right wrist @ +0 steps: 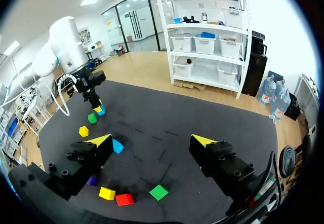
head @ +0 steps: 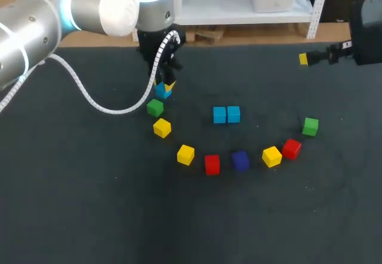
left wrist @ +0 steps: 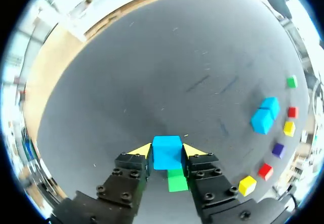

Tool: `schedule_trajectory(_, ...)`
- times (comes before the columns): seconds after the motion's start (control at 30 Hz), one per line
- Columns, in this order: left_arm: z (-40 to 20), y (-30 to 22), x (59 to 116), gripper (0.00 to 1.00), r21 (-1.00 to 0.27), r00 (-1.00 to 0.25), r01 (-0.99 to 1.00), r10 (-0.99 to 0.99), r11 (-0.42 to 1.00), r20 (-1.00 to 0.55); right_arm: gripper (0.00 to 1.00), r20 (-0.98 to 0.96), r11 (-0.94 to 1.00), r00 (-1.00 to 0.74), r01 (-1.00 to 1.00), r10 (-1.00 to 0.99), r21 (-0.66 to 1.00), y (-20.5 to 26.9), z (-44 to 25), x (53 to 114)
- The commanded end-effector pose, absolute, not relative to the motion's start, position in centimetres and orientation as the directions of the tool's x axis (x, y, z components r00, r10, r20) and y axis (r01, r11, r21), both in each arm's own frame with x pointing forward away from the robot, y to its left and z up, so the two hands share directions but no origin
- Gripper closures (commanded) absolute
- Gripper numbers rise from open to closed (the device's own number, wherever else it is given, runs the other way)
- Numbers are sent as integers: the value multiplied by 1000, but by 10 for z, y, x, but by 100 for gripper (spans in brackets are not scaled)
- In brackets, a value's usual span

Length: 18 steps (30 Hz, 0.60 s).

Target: Place the blue cubes, place green cubes on the blue cubes, place the yellow cubes on the green cubes, then place the red cubes on the yellow cubes, and place purple cube on the red cubes.

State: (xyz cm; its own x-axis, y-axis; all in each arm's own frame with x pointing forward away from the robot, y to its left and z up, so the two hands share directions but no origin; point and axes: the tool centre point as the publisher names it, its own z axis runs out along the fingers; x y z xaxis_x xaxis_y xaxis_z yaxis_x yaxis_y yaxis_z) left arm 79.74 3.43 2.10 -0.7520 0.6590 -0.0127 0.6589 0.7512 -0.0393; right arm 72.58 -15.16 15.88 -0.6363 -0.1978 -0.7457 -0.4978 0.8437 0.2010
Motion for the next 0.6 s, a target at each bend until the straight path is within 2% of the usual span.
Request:
schedule_trajectory(0.03, 41, 22, 784, 100, -6, -606, 795, 793, 607, -70, 0, -745, 847, -637, -493, -198, 196, -151, 160, 724)
schedule_trajectory(0.37, 52, -19, 752, 100, 8, -200, 980, 977, 201, -76, 0, -745, 847, -637, -493, -198, 196, -151, 160, 724)
schedule_trajectory(0.6, 41, -33, 734, 100, -3, -55, 999, 997, 55, -58, 0, -745, 847, -637, -493, -198, 196, -151, 160, 724)
